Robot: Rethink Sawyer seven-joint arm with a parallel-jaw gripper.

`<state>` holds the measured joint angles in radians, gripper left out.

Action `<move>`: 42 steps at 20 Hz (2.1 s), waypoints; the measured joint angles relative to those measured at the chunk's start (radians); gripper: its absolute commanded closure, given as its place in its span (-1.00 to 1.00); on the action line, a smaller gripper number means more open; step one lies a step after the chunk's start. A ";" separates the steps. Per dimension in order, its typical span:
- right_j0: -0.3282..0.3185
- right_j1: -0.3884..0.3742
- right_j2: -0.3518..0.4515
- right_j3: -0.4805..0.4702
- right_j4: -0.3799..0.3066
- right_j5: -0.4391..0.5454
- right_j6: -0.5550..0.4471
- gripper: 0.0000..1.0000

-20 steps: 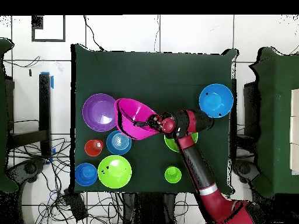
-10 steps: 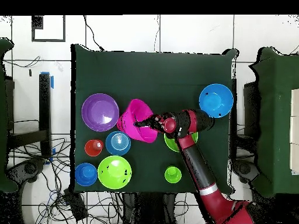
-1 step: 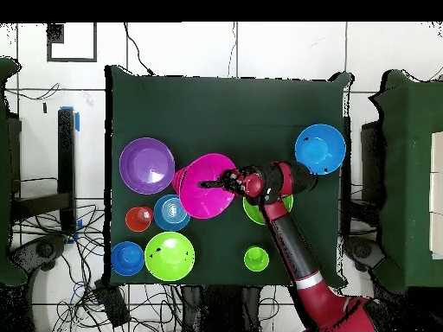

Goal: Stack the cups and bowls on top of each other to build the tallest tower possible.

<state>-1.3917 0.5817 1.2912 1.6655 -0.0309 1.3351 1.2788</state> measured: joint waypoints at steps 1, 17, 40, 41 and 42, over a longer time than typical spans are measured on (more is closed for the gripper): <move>0.001 0.000 0.000 0.000 0.001 0.001 0.000 1.00; -0.030 -0.005 -0.001 0.012 -0.035 -0.102 0.000 1.00; -0.121 -0.825 -0.021 0.325 -0.325 -1.060 0.342 1.00; -0.109 -0.891 -0.034 0.337 -0.323 -1.087 0.381 1.00; -0.099 -0.936 -0.046 0.345 -0.321 -1.106 0.408 1.00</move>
<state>-1.4905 -0.3544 1.2457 2.0110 -0.3519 0.2292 1.6872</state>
